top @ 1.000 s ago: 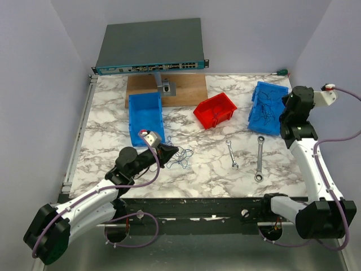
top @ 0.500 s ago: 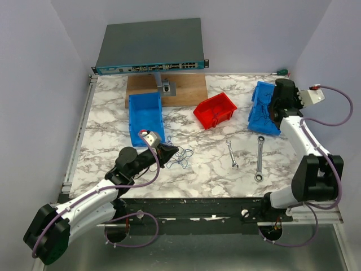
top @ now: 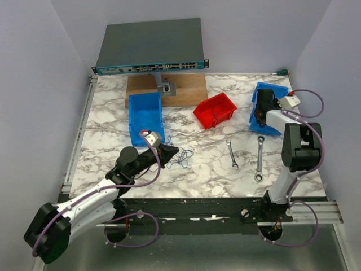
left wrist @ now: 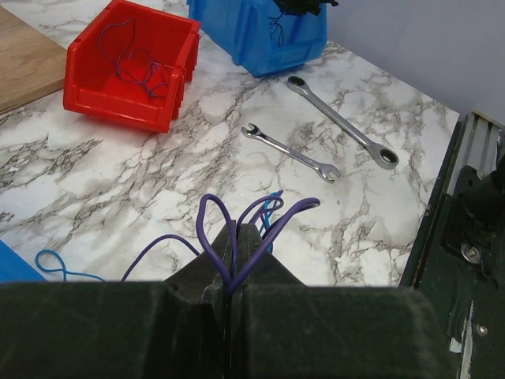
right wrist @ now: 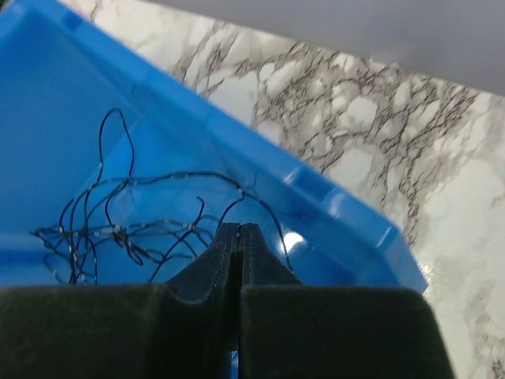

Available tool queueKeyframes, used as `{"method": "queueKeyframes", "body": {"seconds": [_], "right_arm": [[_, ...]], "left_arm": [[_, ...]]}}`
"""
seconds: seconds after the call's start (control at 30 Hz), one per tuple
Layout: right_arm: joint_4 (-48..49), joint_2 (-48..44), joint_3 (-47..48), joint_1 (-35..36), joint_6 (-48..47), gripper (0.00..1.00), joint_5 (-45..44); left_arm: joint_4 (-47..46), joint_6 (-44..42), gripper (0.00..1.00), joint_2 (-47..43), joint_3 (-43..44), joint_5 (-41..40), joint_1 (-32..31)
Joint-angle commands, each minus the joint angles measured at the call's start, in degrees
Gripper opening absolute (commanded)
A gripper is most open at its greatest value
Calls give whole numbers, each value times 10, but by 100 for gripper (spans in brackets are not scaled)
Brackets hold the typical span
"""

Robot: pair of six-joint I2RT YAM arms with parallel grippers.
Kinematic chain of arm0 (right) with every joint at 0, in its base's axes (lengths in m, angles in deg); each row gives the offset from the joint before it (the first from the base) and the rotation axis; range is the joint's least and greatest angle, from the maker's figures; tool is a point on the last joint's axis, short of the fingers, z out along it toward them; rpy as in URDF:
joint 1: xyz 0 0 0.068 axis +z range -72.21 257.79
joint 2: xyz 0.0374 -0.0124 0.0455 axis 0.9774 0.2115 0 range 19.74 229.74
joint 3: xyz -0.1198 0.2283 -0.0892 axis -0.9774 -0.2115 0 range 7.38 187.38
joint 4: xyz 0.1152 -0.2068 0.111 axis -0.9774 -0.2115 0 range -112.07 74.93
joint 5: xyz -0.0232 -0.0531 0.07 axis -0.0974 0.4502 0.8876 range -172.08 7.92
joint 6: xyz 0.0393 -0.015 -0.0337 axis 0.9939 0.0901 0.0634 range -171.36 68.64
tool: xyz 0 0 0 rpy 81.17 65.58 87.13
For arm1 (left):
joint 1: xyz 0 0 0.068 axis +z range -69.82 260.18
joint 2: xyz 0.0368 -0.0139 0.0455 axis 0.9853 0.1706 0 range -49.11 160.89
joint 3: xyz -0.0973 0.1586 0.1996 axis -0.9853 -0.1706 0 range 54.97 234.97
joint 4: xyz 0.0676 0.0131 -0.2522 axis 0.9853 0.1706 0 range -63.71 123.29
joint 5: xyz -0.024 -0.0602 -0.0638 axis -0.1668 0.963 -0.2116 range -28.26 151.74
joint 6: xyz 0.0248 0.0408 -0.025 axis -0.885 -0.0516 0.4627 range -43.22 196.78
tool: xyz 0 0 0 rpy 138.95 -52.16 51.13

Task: Untangle the cables

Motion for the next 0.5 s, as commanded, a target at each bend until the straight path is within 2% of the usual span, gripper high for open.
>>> {"method": "queueKeyframes", "body": {"seconds": [0.0, 0.07, 0.17, 0.2, 0.3, 0.37, 0.47], "right_arm": [[25, 7, 23, 13, -10, 9, 20], [21, -2, 28, 13, -19, 25, 35], [13, -38, 28, 13, -32, 56, 58], [12, -52, 26, 12, -39, 62, 65], [2, -100, 27, 13, -74, 74, 99], [-13, -132, 26, 13, -102, 79, 136], [-12, -193, 0, 13, -164, 86, 244]], "left_arm": [[-7, -6, 0, 0, 18, 21, -2], [-6, -7, 0, -5, 17, 17, -2], [-1, -8, 0, -15, 15, 16, -3], [-1, -9, 0, -16, 14, 13, -3], [-1, -8, 0, -15, 15, 14, -3], [0, -8, 0, -14, 16, 20, -3], [0, -9, 0, -11, 17, 17, -3]]}}
